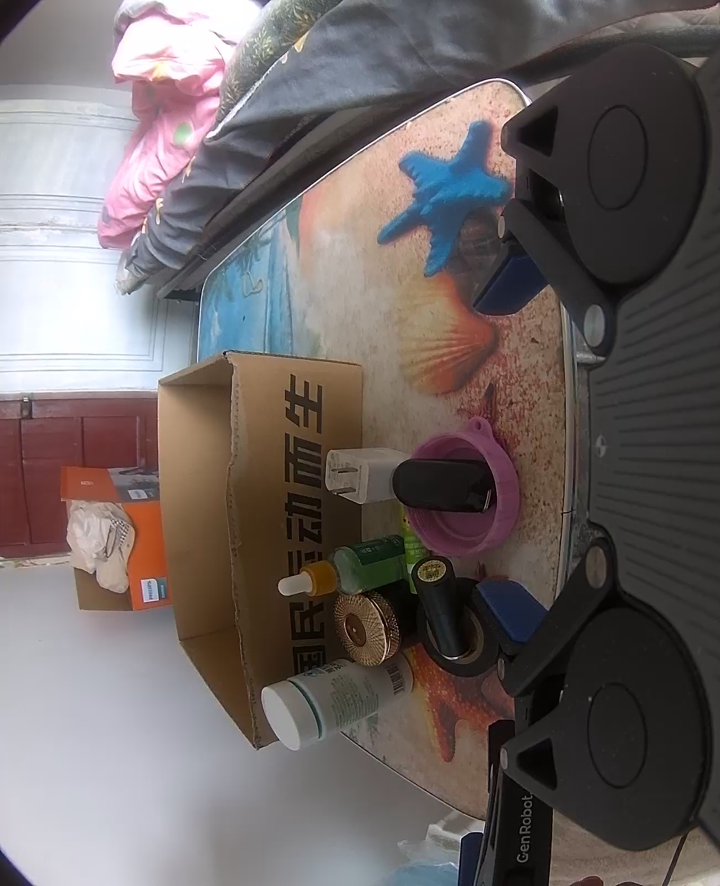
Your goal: Organize rigid objects
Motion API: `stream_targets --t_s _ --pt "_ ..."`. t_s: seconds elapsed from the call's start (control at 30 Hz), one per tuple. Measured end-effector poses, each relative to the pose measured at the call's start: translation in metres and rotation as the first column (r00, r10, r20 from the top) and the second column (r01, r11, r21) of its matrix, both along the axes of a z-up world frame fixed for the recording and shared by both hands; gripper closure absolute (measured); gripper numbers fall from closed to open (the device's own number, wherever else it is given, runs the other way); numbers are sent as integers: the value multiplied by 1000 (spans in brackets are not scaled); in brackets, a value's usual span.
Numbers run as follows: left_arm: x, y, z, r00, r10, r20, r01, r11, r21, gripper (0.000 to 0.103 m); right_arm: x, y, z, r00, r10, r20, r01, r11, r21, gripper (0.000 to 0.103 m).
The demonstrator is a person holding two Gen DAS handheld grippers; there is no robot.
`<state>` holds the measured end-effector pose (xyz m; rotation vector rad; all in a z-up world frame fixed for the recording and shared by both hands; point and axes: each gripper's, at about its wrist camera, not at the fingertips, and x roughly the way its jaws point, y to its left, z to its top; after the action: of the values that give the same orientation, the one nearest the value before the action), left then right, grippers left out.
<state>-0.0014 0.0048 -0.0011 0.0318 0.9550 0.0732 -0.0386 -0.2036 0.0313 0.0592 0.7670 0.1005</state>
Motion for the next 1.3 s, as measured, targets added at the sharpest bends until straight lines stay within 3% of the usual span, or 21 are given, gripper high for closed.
stream_targets --t_s 1.3 --pt "2 7 -3 999 30 -17 -30 1000 -2 0 -2 6 2 1000 23 7 -23 1000 8 0"
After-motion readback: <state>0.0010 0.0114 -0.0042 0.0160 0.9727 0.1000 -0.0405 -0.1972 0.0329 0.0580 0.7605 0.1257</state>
